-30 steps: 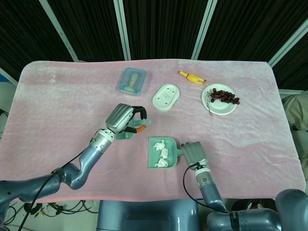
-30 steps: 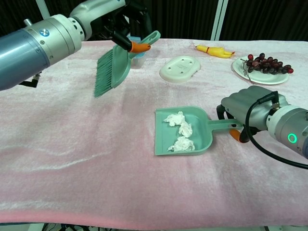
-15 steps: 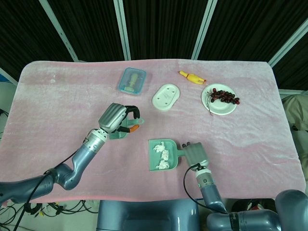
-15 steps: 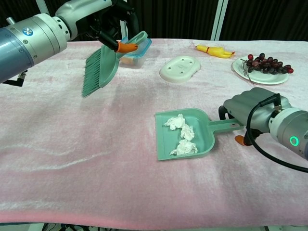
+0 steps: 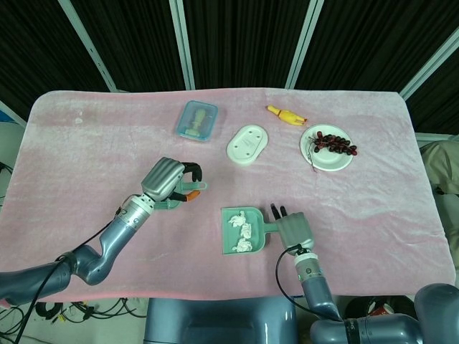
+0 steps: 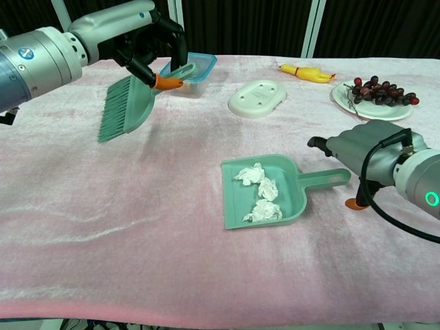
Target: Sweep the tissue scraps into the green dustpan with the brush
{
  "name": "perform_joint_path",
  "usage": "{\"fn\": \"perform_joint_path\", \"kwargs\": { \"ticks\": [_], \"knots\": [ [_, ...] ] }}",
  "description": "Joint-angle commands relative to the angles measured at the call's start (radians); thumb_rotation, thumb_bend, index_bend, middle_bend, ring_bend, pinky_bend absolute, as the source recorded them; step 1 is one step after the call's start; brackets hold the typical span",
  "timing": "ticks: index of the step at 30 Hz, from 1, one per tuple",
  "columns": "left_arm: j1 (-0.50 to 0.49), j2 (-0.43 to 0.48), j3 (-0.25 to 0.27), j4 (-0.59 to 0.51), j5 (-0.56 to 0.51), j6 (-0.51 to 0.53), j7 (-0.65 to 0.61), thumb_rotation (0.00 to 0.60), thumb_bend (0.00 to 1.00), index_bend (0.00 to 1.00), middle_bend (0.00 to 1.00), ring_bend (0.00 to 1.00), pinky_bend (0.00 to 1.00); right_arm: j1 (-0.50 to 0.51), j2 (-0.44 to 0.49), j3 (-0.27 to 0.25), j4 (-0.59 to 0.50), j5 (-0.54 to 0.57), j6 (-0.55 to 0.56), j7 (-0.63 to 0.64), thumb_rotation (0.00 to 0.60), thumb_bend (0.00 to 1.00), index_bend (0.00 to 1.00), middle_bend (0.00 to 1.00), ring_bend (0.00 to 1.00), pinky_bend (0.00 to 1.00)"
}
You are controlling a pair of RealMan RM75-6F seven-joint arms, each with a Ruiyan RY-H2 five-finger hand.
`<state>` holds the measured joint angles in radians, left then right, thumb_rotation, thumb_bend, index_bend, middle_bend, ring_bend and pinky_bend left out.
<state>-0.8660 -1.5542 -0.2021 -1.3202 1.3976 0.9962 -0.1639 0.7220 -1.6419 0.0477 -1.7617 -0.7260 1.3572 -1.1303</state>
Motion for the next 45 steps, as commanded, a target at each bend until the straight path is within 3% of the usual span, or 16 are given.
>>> {"fn": "perform_joint_path", "kwargs": {
  "ticks": [1, 10, 16, 24, 30, 33, 37, 41, 45],
  "knots": [
    [0.008, 0.027, 0.029, -0.021, -0.003, -0.027, 0.049, 0.600, 0.32, 0.63, 0.66, 0.87, 1.00, -0.007, 0.018, 0.001, -0.014, -0.007, 0.006, 0.009, 0.600, 0.16, 0.04, 0.17, 0.55, 0.66],
    [0.033, 0.089, 0.113, -0.067, -0.098, -0.124, 0.322, 0.600, 0.32, 0.62, 0.66, 0.87, 1.00, -0.024, 0.072, 0.004, -0.043, -0.031, 0.005, 0.050, 0.600, 0.16, 0.04, 0.17, 0.54, 0.66],
    [0.054, 0.094, 0.148, -0.086, -0.144, -0.143, 0.422, 0.600, 0.32, 0.59, 0.64, 0.87, 1.00, -0.035, 0.093, 0.005, -0.048, -0.060, -0.005, 0.092, 0.600, 0.16, 0.04, 0.16, 0.54, 0.66],
    [0.089, 0.063, 0.185, -0.061, -0.164, -0.140, 0.460, 0.600, 0.28, 0.54, 0.58, 0.87, 1.00, -0.046, 0.123, 0.007, -0.064, -0.072, -0.004, 0.108, 0.600, 0.16, 0.04, 0.16, 0.54, 0.66],
    [0.105, 0.049, 0.184, -0.041, -0.157, -0.124, 0.453, 0.600, 0.14, 0.38, 0.43, 0.87, 1.00, -0.048, 0.140, 0.012, -0.075, -0.074, -0.004, 0.109, 0.600, 0.16, 0.04, 0.16, 0.54, 0.66],
    [0.112, 0.047, 0.178, -0.040, -0.150, -0.109, 0.444, 0.600, 0.12, 0.30, 0.40, 0.87, 1.00, -0.049, 0.144, 0.013, -0.077, -0.075, -0.004, 0.110, 0.600, 0.16, 0.04, 0.16, 0.54, 0.66],
    [0.121, 0.053, 0.164, -0.050, -0.138, -0.082, 0.430, 0.600, 0.12, 0.27, 0.39, 0.87, 1.00, -0.054, 0.154, 0.008, -0.077, -0.078, -0.006, 0.114, 0.600, 0.16, 0.04, 0.16, 0.54, 0.66],
    [0.142, 0.066, 0.148, -0.072, -0.121, -0.025, 0.417, 0.600, 0.12, 0.27, 0.38, 0.75, 0.89, -0.064, 0.178, -0.001, -0.080, -0.097, -0.006, 0.129, 0.600, 0.16, 0.04, 0.16, 0.51, 0.66],
    [0.184, 0.104, 0.146, -0.127, -0.083, 0.065, 0.401, 0.600, 0.11, 0.24, 0.32, 0.49, 0.62, -0.088, 0.234, -0.021, -0.091, -0.154, 0.001, 0.176, 0.600, 0.16, 0.04, 0.17, 0.45, 0.63]
  ]
}}
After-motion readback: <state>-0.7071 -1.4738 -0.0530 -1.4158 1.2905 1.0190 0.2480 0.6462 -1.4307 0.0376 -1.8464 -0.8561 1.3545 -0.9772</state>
